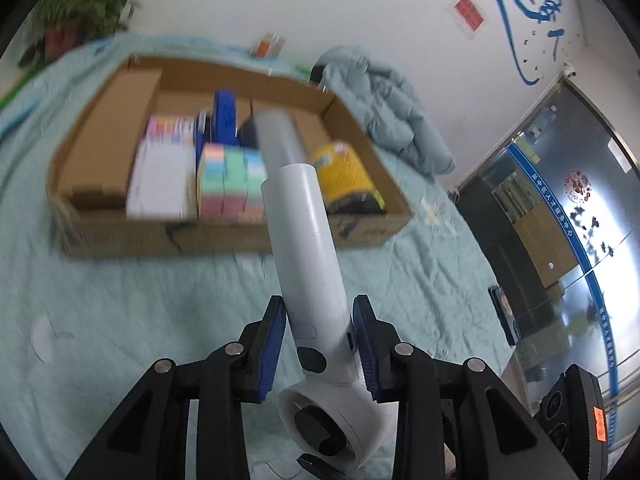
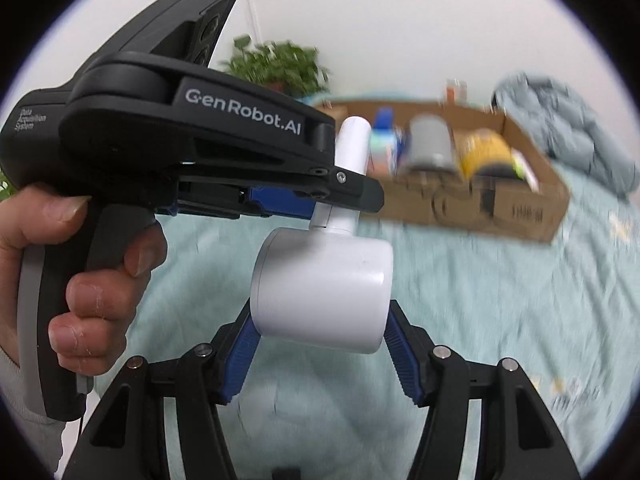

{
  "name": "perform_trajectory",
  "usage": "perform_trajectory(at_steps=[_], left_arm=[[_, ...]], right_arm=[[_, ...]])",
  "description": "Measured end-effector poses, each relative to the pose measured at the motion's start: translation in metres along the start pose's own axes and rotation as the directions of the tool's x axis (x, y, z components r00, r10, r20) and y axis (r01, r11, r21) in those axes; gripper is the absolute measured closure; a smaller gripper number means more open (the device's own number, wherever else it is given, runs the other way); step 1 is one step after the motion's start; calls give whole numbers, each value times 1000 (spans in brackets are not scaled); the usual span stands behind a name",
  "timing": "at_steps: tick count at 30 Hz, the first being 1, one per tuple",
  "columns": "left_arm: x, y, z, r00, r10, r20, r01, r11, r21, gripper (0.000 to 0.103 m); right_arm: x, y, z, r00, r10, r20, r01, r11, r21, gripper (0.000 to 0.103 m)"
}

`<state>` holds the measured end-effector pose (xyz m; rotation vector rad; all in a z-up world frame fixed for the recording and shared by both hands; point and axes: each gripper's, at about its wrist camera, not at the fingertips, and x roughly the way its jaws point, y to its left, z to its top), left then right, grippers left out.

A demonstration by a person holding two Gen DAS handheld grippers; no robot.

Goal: Organize rigid objects
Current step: 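Carry the hair dryer into the box beside the cube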

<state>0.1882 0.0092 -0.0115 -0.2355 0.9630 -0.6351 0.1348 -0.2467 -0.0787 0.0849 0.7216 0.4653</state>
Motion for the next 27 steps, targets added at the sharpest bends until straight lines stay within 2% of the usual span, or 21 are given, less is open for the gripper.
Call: perform_trajectory(at_steps=[5, 13, 16, 21, 27], left_arm=[[-35, -10, 50, 996, 13, 92, -18, 998, 60, 71], [-57, -7, 133, 992, 21, 122, -34, 994, 108, 71], [-61, 0, 155, 993, 18, 115, -31, 993, 110, 71], [-53, 19, 190, 993, 53, 104, -64, 993, 100, 71], [-26, 66, 225, 997, 62, 50, -64, 997, 46, 71]], right_arm=[[-3, 8, 47, 996, -3, 94, 9, 998, -57, 43], [7, 11, 106, 988, 2, 157, 9, 997, -71, 43], [14, 12, 123, 989, 7, 150, 4, 997, -73, 43], [40, 11, 147, 994, 36, 107, -31, 998, -48, 43], [86, 6, 169, 998, 56, 27, -55, 998, -35, 43]])
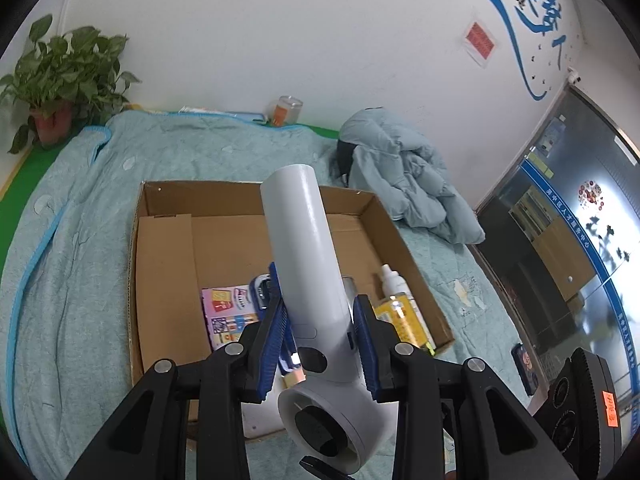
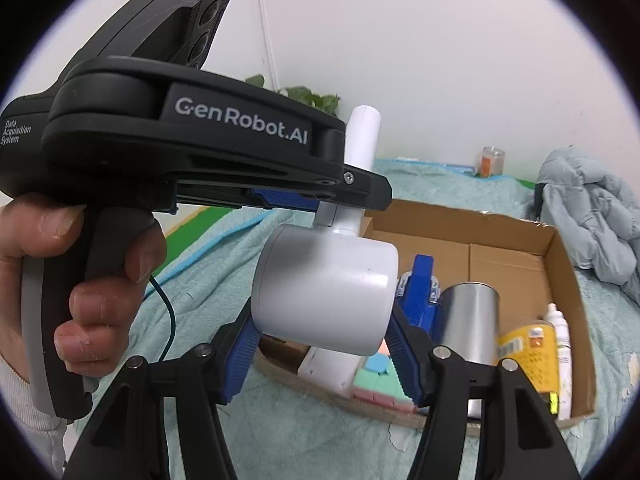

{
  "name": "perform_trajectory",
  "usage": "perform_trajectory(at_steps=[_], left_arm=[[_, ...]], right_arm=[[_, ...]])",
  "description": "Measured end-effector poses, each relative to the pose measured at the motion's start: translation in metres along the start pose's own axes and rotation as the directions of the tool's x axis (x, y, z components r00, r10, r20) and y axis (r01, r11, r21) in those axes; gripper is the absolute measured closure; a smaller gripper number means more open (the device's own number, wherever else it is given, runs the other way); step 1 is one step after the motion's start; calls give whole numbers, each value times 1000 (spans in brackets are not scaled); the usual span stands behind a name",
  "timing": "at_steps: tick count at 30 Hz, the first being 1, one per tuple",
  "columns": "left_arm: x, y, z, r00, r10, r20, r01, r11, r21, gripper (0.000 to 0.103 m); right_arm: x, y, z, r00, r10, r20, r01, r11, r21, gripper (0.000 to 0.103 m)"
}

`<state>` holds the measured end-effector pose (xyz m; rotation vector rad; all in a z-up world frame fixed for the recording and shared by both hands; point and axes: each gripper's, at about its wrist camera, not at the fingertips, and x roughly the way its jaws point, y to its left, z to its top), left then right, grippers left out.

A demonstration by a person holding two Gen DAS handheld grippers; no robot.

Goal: Organize rigid objects
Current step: 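Carry the hair dryer into the box beside the cube, then open both grippers and withdraw them from the box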

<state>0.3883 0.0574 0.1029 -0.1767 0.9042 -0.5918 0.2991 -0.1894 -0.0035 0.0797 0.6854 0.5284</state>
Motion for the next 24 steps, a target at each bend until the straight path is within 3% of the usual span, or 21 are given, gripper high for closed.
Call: perform_trajectory(at_steps=[13, 21, 24], left_arm=[[73, 109, -10, 993, -18, -121, 0, 989, -146, 71], [114, 115, -27, 977, -80, -197, 49, 986, -159, 70], [125, 109, -36, 971, -24, -239, -12, 989, -146, 69]], right_arm=[[86, -3, -1, 982, 66, -176, -53, 996, 77, 43], [94, -16, -18, 970, 31, -243, 1, 991, 131, 43], [92, -17, -21, 965, 40, -260, -5, 991, 133, 44]])
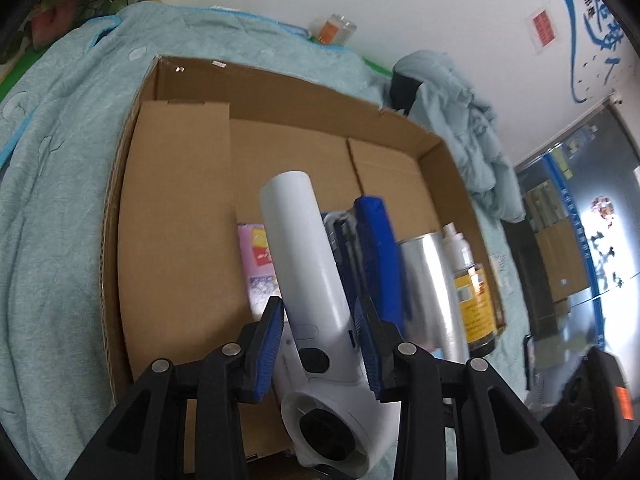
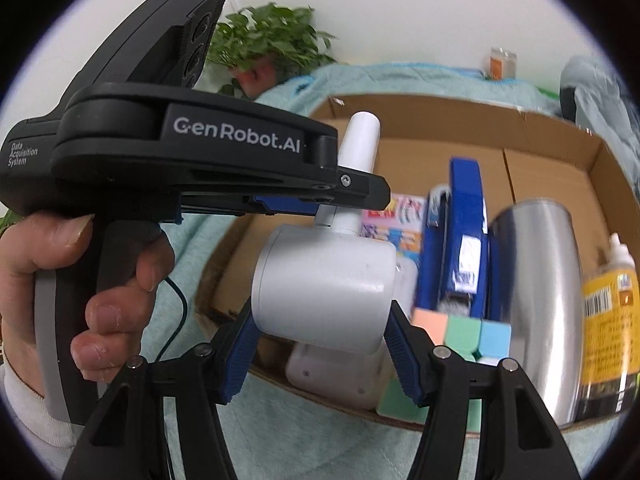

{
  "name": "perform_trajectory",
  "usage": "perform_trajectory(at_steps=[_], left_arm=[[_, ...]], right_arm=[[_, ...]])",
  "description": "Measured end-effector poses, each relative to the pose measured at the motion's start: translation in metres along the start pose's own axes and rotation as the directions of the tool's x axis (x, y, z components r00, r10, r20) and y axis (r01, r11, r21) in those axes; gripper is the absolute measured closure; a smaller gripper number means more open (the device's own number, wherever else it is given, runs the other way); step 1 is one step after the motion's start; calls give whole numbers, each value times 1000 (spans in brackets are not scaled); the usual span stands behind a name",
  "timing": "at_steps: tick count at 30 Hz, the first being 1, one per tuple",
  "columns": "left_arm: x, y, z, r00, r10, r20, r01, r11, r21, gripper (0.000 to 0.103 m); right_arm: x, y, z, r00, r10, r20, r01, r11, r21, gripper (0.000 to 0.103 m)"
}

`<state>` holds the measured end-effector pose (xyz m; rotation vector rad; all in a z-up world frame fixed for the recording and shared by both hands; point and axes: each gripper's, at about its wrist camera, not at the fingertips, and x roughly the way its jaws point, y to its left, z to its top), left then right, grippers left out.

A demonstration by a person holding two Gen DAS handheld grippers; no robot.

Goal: Organize rigid objects

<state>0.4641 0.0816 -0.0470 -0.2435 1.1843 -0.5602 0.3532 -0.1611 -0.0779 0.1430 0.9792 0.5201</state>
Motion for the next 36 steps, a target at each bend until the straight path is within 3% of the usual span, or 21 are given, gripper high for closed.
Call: perform_trajectory(at_steps=[4, 6, 7, 8, 11, 15, 19, 23, 25, 26, 29, 32, 36], left_arm=[[3, -5, -11, 1000, -29, 4, 29, 999, 14, 59], [-7, -12, -17, 998, -13, 56, 11, 1000, 28, 43], [-16, -17, -20, 995, 5, 101, -9, 999, 40, 30], [-27, -22, -25, 987, 29, 159, -37, 998, 46, 20], [-55, -39, -42, 949, 88, 301, -116, 990, 75, 3], [-82, -71, -81, 855, 182, 485, -265, 958, 108, 1], [-88, -109, -134, 750, 270, 604, -394, 916, 80, 1], [-79, -140, -190, 680, 347, 646, -486, 873, 44, 1], [-76, -150, -216, 656, 372, 657, -510, 860, 23, 1], [-72, -156, -227, 651, 379, 657, -513, 858, 13, 1], [-67, -168, -247, 674, 367, 641, -482, 876, 5, 1], [-65, -182, -258, 665, 376, 645, -500, 866, 11, 1], [-73, -191, -267, 671, 365, 646, -483, 876, 8, 1]], right_arm=[[-11, 2, -3, 1000, 11, 11, -11, 1000, -6, 41], [-22, 5, -7, 999, 15, 36, -15, 1000, -17, 40], [-28, 5, -10, 998, 17, 53, -15, 999, -30, 33], [-36, 7, -14, 997, 16, 78, -13, 999, -45, 23], [-62, 7, -35, 985, -14, 173, 31, 995, -97, 16], [-82, -3, -70, 967, -89, 238, 115, 989, -94, 1], [-84, -24, -94, 967, -131, 219, 141, 990, -29, 1], [-99, -37, -116, 954, -184, 235, 184, 983, 24, 1], [-106, -40, -126, 945, -220, 243, 221, 975, 23, 1], [-109, -42, -131, 940, -244, 239, 246, 969, 22, 1], [-117, -50, -143, 939, -256, 231, 256, 966, 31, 1], [-127, -53, -150, 933, -257, 250, 256, 966, 38, 1], [-137, -52, -156, 927, -255, 273, 258, 966, 28, 1]])
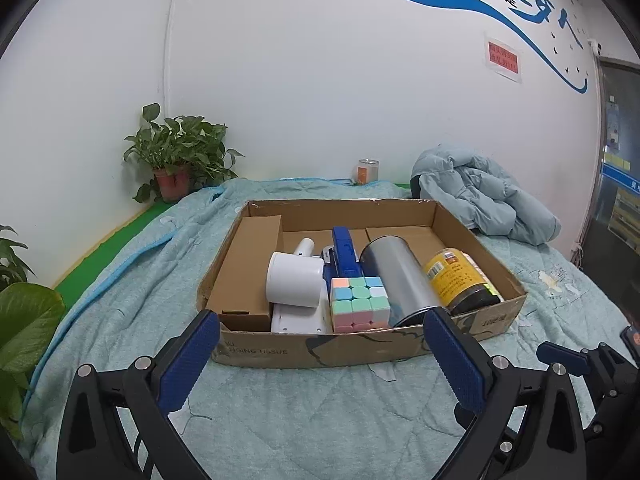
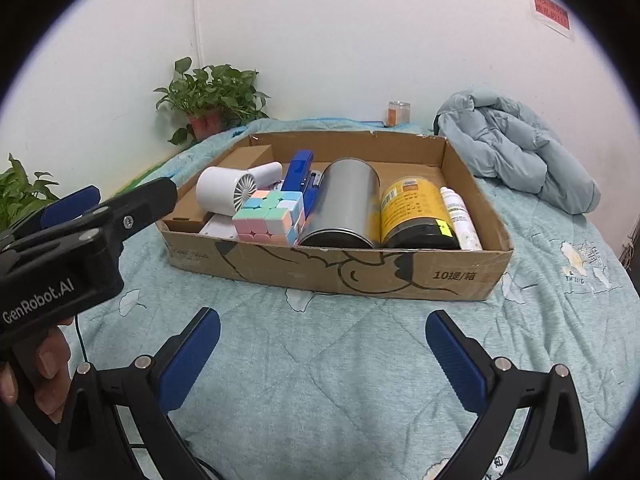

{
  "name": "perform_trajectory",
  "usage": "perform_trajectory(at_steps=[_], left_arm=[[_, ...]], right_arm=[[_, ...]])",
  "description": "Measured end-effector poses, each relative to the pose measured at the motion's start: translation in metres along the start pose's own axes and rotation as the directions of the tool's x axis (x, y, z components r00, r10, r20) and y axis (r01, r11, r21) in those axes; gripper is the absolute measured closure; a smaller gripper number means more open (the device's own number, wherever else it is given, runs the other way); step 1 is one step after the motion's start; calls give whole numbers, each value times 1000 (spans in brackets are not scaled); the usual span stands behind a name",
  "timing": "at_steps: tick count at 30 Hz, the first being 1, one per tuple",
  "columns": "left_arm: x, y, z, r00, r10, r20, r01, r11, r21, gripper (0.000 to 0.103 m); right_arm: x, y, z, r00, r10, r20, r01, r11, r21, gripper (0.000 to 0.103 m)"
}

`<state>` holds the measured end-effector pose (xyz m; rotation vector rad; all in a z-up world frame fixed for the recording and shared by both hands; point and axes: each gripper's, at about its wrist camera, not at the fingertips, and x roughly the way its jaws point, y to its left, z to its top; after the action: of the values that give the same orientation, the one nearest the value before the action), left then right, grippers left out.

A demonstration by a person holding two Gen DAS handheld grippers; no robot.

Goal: Organize rigid objects

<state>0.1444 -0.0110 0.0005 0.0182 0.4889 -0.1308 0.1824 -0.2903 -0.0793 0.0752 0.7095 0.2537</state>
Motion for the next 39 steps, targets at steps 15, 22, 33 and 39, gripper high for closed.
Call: perform_trajectory(at_steps=[15, 22, 33, 39], left_arm=[[-12, 8, 5, 1000, -3, 2, 3, 1000, -21, 1], [-9, 7, 3, 1000, -17, -16, 16, 1000, -23, 1], [-2, 11, 1, 998, -44, -42, 42, 998, -48, 1], [2, 9, -2, 998, -51, -42, 49, 998, -29, 0]], right_arm=[[-12, -3, -4, 999, -34, 20, 34, 999, -1, 1], [-11, -4, -4, 999, -34, 19, 34, 999, -4, 1], [-9, -7, -3, 999, -36, 14, 36, 999, -7, 1], [-8, -8, -3, 999, -32, 11, 32, 999, -12, 1]])
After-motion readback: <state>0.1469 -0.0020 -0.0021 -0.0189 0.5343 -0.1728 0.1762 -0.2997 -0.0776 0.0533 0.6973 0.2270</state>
